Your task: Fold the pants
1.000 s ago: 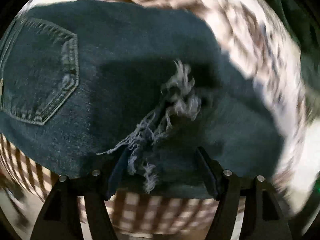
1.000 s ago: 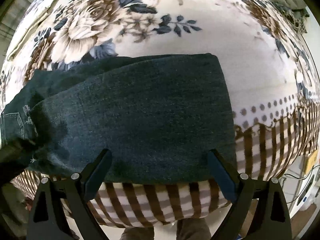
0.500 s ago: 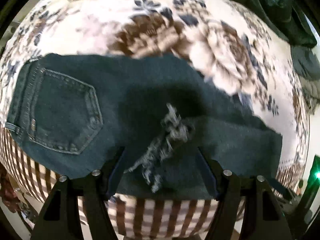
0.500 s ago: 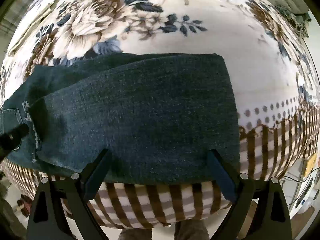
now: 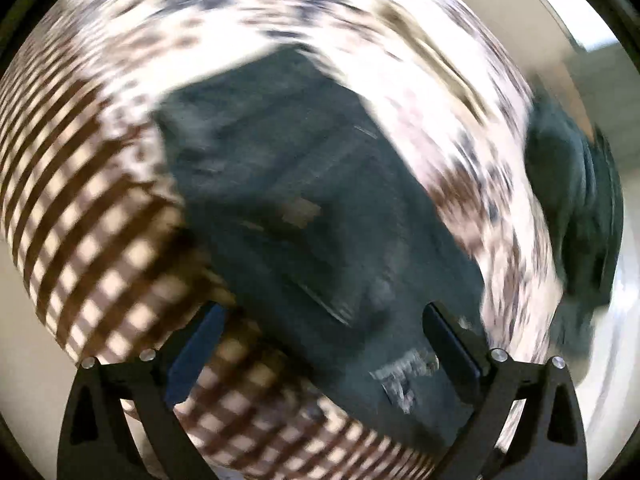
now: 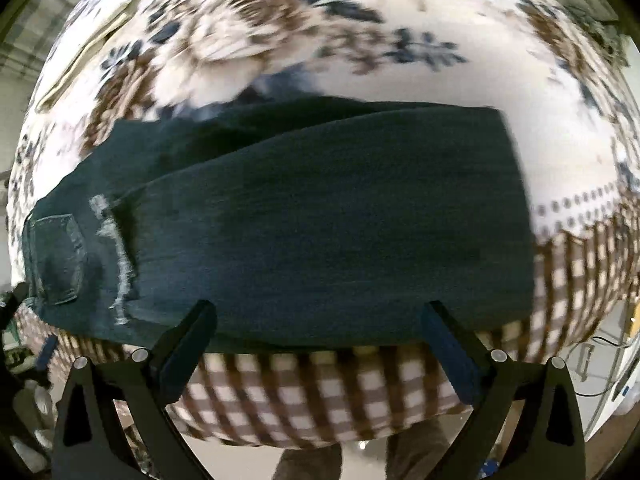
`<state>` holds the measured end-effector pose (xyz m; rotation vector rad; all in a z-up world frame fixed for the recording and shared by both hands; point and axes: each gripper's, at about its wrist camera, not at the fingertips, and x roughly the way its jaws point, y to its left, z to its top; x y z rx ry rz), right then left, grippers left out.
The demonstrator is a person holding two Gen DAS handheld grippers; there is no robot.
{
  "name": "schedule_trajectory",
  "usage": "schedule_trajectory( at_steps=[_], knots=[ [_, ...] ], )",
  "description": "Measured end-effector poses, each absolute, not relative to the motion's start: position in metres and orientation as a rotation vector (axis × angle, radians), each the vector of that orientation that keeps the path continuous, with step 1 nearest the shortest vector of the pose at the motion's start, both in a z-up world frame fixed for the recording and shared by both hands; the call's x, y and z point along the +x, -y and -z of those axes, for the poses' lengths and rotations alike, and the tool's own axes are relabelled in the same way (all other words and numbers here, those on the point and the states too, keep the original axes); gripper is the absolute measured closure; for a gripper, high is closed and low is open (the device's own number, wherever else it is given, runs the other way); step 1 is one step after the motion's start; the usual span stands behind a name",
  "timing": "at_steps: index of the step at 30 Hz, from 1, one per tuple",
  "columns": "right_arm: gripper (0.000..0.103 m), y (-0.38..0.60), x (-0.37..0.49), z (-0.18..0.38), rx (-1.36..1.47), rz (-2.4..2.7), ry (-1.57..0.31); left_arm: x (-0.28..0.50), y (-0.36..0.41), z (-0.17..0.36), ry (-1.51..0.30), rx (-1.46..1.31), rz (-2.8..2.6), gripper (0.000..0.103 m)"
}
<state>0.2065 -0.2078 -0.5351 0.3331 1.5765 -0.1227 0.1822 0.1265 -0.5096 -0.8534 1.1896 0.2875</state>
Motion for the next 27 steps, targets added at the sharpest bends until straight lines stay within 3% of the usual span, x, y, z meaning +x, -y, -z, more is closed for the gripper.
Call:
schedule_trajectory(
  at_steps=[8, 14, 15, 17, 19, 27],
  knots=[
    [0.0, 0.153, 0.239, 0.544, 0.291, 0.092, -1.57, 0.193, -0.206, 0.567, -1.092, -1.101, -0.406, 0.002],
    [0.0, 0.146, 0.254, 0.555, 0.283, 0.12, -1.577, 0.208, -0.225, 0.573, -1.004, -1.135, -0.405, 0.002],
    [0.0, 0.144, 0.255, 0.555, 0.277, 0.13, -1.575, 0.208, -0.226, 0.574, -0.988, -1.138, -0.408, 0.007],
    [0.0, 0.137, 0.261, 0.557, 0.27, 0.138, -1.569, 0.209, -0.227, 0.566, -0.949, -1.098, -0.411, 0.029],
    [0.0, 0.135, 0.263, 0.556, 0.252, 0.149, -1.563, 0.21, -0.226, 0.556, -0.934, -1.038, -0.404, 0.07],
    [0.0, 0.148, 0.254, 0.544, 0.157, 0.186, -1.522, 0.216, -0.169, 0.467, -0.832, -0.691, -0.267, 0.077]
  ],
)
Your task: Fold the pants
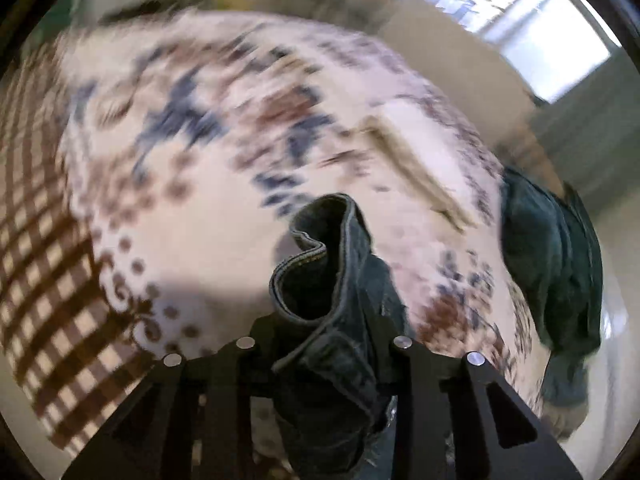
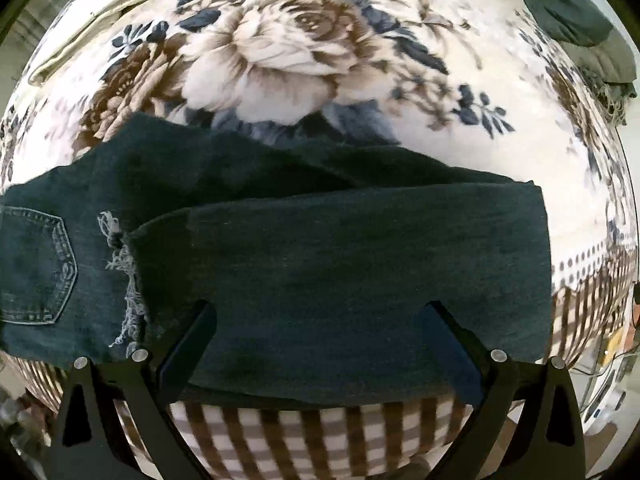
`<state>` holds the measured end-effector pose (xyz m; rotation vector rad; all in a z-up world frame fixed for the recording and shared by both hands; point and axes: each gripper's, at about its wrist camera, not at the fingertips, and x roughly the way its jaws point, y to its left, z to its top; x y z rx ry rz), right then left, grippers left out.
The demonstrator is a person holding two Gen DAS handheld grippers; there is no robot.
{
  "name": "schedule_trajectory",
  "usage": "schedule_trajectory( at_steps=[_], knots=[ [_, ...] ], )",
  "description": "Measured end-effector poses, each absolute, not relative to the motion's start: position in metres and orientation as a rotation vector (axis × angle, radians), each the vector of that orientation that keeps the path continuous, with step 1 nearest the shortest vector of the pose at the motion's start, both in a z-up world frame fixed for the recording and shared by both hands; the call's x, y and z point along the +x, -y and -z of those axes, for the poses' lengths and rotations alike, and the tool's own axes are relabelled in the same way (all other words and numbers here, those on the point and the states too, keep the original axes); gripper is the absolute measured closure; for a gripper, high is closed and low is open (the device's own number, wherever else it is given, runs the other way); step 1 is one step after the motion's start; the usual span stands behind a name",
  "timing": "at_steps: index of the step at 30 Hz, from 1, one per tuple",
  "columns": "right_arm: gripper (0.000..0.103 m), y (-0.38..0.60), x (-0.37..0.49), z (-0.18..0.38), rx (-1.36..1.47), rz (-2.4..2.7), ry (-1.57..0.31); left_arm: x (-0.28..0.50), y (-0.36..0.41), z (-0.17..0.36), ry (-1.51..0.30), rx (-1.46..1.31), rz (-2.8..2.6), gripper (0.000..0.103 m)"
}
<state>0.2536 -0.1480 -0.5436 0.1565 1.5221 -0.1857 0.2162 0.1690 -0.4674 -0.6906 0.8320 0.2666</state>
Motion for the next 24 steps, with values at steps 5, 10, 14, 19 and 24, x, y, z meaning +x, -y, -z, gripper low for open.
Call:
schedule_trajectory(
  at_steps=[5, 10, 14, 19, 24],
  knots=[
    [0.0, 0.182, 0.241, 0.535, 0.236, 0.159, -1.522, 0.212, -0.093, 0.398, -0.785, -0.498, -0.165, 0.078],
    [0.0, 0.238, 0.23, 0.523, 0.301, 0.164, -1.509, 0.199, 0.007, 0.357, -0.799, -0.39, -0.034, 0.081],
    [0.0, 0.313, 0.22, 0.522, 0.339, 0.209, -1.492, 0.198, 0.086, 0.361, -0.863, -0.326, 0.067, 0.082],
    [0.0, 0.418, 0.202, 0.526, 0.409, 0.313, -1.488, 0.196, 0.161, 0.398, -0.982, -0.28, 0.122, 0.084],
    [0.0, 0.495, 0.175, 0.532, 0.486, 0.402, -1.48, 0.188, 0.225, 0.429, -1.06, -0.202, 0.161, 0.084]
  ],
)
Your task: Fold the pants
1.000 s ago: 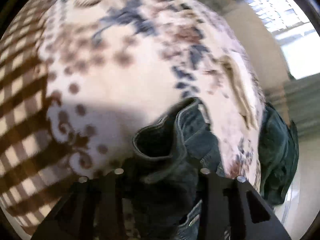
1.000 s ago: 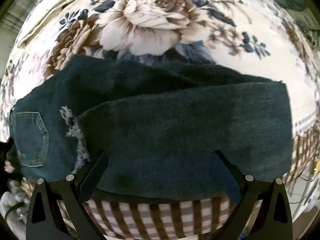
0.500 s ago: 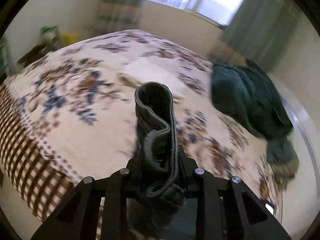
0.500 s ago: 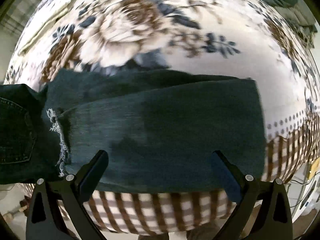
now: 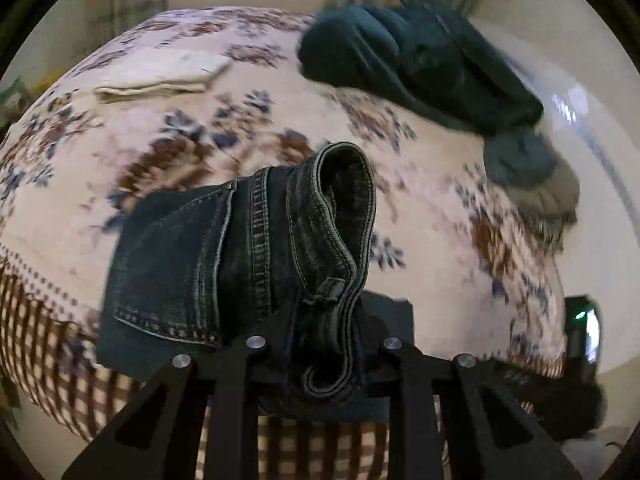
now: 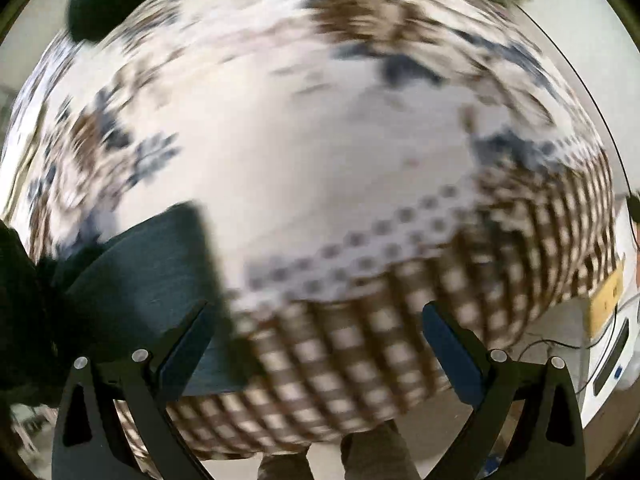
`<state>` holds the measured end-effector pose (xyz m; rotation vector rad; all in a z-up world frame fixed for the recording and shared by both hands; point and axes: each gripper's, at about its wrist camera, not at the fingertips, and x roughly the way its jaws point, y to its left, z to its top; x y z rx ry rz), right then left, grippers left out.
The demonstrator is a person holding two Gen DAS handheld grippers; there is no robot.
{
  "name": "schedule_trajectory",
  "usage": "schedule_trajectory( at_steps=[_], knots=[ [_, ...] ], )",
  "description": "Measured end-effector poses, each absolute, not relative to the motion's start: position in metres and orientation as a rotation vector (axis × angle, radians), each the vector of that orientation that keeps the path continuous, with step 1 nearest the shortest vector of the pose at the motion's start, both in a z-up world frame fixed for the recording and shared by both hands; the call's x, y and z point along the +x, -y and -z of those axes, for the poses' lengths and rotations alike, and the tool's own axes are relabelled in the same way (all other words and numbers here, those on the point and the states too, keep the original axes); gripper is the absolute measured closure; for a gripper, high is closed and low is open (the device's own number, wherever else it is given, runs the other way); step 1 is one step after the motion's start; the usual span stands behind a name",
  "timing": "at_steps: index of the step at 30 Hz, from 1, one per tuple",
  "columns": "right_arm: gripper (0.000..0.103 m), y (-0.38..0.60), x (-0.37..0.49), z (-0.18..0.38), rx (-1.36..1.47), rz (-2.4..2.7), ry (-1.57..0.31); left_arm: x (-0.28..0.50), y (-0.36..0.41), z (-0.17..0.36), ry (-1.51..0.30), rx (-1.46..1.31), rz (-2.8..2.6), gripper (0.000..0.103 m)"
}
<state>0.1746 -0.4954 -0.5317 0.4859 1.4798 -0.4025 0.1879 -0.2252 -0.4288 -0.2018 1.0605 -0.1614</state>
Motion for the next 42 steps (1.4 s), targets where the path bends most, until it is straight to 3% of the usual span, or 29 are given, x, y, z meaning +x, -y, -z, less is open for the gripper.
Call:
schedule_trajectory(
  at_steps=[11, 14, 16, 18, 19, 23, 28, 38, 39, 41, 42],
  knots=[
    [0.0, 0.552, 0.15, 0.541, 0.564, 0.386, -1.484, 0.192, 0.313, 0.491, -1.231, 0.056, 0.221, 0.081],
    [0.0, 0.541, 0.151, 0.536, 0.564, 0.363, -1.473, 0.19, 0.321, 0.489, -1.256, 0.12, 0.225, 0.072],
    [0.0, 0.533, 0.162, 0.538, 0.569, 0.344, -1.469, 0.188, 0.326, 0.488, -1.286, 0.15, 0.209, 0.055],
    [0.0, 0.526, 0.172, 0.539, 0.586, 0.325, -1.461, 0.185, 0.327, 0.482, -1.293, 0.16, 0.203, 0.047],
    [0.0, 0.524, 0.175, 0.537, 0.596, 0.314, -1.455, 0.184, 0.326, 0.475, -1.286, 0.167, 0.195, 0.035],
    [0.0, 0.519, 0.184, 0.532, 0.668, 0.259, -1.426, 0.183, 0.315, 0.456, -1.284, 0.176, 0.164, 0.02],
    [0.0, 0.496, 0.201, 0.533, 0.816, 0.074, -1.396, 0.186, 0.277, 0.438, -1.246, 0.264, 0.014, 0.019],
    [0.0, 0.401, 0.253, 0.562, 0.841, -0.184, -1.387, 0.196, 0.199, 0.448, -1.284, 0.283, -0.169, 0.019],
    [0.002, 0.394, 0.256, 0.564, 0.837, -0.204, -1.373, 0.196, 0.196, 0.448, -1.285, 0.288, -0.174, 0.019],
    [0.028, 0.383, 0.259, 0.567, 0.806, -0.228, -1.344, 0.194, 0.191, 0.449, -1.286, 0.303, -0.185, 0.019],
    [0.052, 0.374, 0.262, 0.567, 0.748, -0.224, -1.349, 0.194, 0.19, 0.449, -1.287, 0.306, -0.187, 0.019]
  ],
)
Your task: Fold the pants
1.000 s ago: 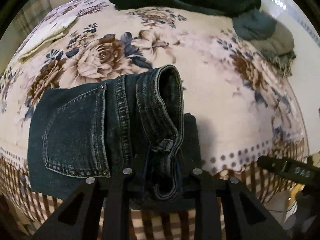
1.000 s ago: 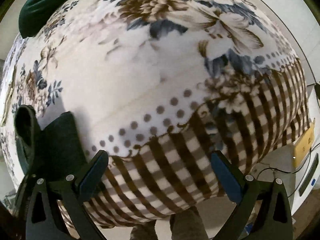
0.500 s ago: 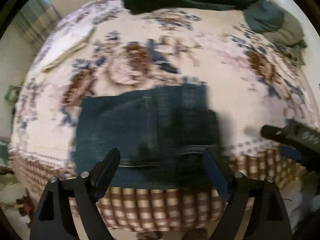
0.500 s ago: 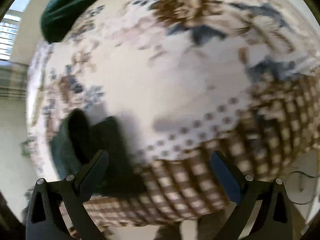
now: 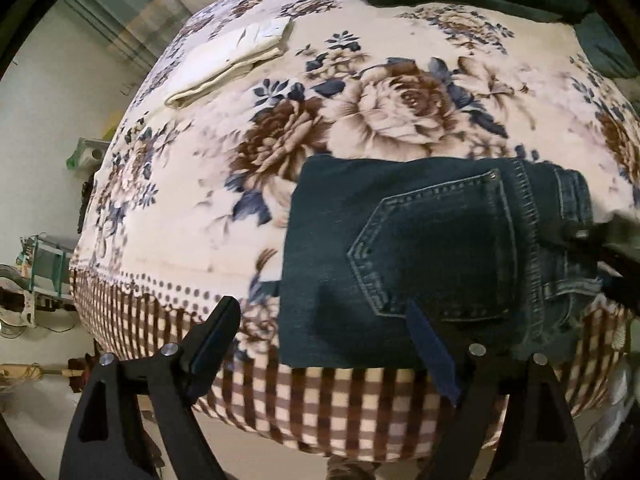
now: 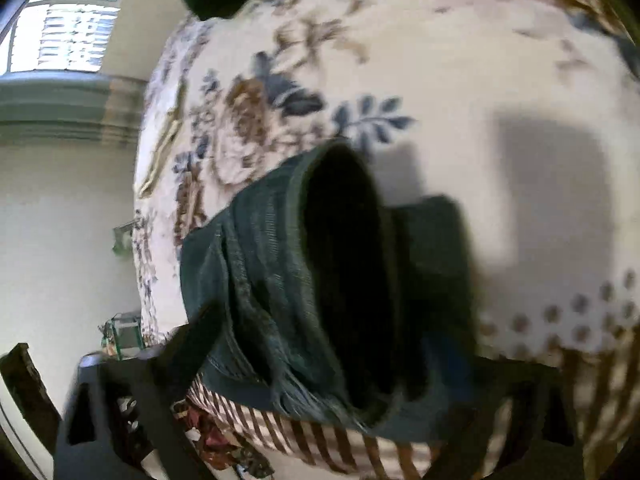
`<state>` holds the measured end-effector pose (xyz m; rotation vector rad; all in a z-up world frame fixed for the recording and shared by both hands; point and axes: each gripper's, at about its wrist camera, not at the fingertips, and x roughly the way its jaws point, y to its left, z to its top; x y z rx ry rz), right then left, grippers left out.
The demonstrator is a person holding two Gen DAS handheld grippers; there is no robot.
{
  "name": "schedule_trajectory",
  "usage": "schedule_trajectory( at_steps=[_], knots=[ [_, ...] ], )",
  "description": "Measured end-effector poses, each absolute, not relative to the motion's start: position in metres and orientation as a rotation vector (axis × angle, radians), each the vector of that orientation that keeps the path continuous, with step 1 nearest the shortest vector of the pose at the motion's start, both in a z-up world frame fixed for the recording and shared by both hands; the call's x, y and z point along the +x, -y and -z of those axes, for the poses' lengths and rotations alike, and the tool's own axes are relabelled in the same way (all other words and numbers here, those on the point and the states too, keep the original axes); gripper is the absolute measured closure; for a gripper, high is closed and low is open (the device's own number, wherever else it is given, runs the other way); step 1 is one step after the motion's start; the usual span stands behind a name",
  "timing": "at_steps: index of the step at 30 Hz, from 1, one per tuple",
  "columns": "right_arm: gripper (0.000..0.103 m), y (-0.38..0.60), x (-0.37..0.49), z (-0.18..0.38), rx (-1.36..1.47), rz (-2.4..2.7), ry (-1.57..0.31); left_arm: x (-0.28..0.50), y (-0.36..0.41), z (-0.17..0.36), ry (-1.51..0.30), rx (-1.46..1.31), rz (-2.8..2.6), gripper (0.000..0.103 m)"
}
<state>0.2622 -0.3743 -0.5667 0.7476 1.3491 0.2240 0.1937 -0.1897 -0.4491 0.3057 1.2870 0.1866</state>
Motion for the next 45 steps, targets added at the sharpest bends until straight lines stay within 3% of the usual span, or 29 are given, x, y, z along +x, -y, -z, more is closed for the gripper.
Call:
schedule_trajectory(
  at_steps=[1, 3, 7, 15, 18, 19, 22, 32, 34, 35, 37, 41, 42, 43, 45],
  knots=[
    [0.07, 0.37, 0.263, 0.566, 0.706, -0.215, -1.35, 0.193, 0.188, 0.45, -1.291, 0.306, -0.187, 0.019],
    [0.086, 0.365, 0.262, 0.565, 0.656, -0.182, -1.339, 0.19, 0.187, 0.449, -1.292, 0.309, -0.19, 0.019],
    [0.091, 0.382, 0.249, 0.547, 0.685, -0.154, -1.298, 0.186, 0.189, 0.448, -1.297, 0.298, -0.179, 0.019],
    [0.092, 0.454, 0.201, 0.524, 0.768, -0.042, -1.282, 0.188, 0.186, 0.451, -1.326, 0.186, -0.152, 0.019],
    [0.087, 0.472, 0.194, 0.55, 0.9, -0.052, -1.359, 0.191, 0.185, 0.456, -1.334, 0.152, -0.146, 0.019],
    [0.071, 0.475, 0.193, 0.557, 0.915, -0.041, -1.379, 0.194, 0.185, 0.46, -1.337, 0.148, -0.146, 0.019],
    [0.043, 0.481, 0.196, 0.569, 0.902, 0.004, -1.431, 0.204, 0.182, 0.468, -1.351, 0.122, -0.13, 0.019],
    [0.043, 0.483, 0.225, 0.59, 0.969, -0.058, -1.417, 0.252, 0.179, 0.483, -1.327, 0.195, -0.111, 0.019],
    [0.073, 0.478, 0.231, 0.586, 0.901, -0.055, -1.399, 0.26, 0.182, 0.485, -1.313, 0.246, -0.104, 0.019],
    [0.079, 0.476, 0.234, 0.583, 0.863, -0.044, -1.4, 0.263, 0.182, 0.486, -1.308, 0.261, -0.1, 0.019],
    [0.083, 0.474, 0.239, 0.578, 0.801, -0.015, -1.395, 0.272, 0.178, 0.487, -1.31, 0.244, -0.078, 0.019],
    [0.08, 0.472, 0.248, 0.579, 0.791, -0.02, -1.439, 0.298, 0.149, 0.5, -1.379, -0.019, -0.017, 0.019],
    [0.075, 0.475, 0.247, 0.58, 0.819, -0.028, -1.446, 0.305, 0.14, 0.506, -1.399, -0.104, -0.001, 0.019],
    [0.061, 0.479, 0.245, 0.582, 0.858, -0.037, -1.455, 0.312, 0.132, 0.512, -1.414, -0.169, 0.007, 0.019],
    [0.049, 0.487, 0.239, 0.588, 0.919, -0.042, -1.454, 0.325, 0.12, 0.525, -1.442, -0.267, 0.015, 0.019]
  ],
)
